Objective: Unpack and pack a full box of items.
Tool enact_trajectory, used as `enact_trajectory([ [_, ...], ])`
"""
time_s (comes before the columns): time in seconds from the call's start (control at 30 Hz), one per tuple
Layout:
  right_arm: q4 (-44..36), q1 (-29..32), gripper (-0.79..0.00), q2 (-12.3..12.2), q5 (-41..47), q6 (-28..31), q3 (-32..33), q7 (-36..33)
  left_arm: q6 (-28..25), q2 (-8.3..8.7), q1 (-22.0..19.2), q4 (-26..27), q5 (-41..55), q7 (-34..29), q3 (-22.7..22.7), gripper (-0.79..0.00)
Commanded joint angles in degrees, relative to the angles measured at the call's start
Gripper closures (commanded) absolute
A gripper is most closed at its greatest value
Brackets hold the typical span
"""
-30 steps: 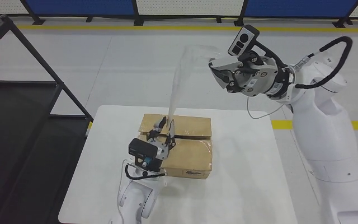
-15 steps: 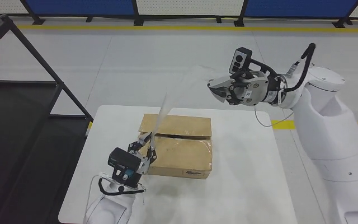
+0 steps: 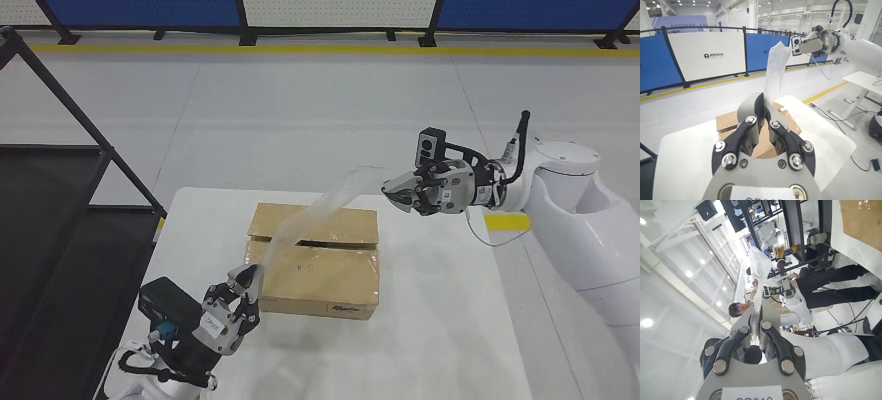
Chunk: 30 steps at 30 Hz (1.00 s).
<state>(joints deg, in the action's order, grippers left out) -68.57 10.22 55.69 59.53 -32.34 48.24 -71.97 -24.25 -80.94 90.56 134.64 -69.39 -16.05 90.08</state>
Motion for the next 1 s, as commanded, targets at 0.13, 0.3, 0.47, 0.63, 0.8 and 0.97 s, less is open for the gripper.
enact_trajectory([
  [0.13, 0.0, 0.0, 0.000, 0.1, -0.2, 0.0, 0.1, 0.0, 0.0, -0.01, 0.0, 0.0, -0.6, 0.2, 0.0, 0.000],
  [0.3, 0.0, 0.0, 0.000, 0.1, -0.2, 0.0, 0.1, 0.0, 0.0, -0.01, 0.0, 0.0, -0.6, 0.2, 0.0, 0.000],
  [0.47, -1.9, 1.7, 0.000, 0.0, -1.7, -2.0, -0.7, 2.0, 5.6, -0.03, -1.5, 0.0, 4.8, -4.1, 0.3, 0.000],
  [0.63, -3.5, 0.8, 0.000, -0.9, -2.9, -3.7, -6.3, 3.7, 9.1, 0.69, -5.2, 0.0, 14.6, -17.6, 7.1, 0.000],
  [0.8, -4.0, -3.2, 0.000, -2.8, -4.0, -1.1, -15.5, 1.1, 9.4, 2.04, -9.3, 0.0, 21.6, -34.8, 13.6, 0.000],
  [0.97, -4.2, -9.0, 0.000, -4.5, -4.0, 2.1, -27.5, -2.1, 12.2, 3.34, -14.0, 0.0, 30.1, -49.6, 16.5, 0.000],
])
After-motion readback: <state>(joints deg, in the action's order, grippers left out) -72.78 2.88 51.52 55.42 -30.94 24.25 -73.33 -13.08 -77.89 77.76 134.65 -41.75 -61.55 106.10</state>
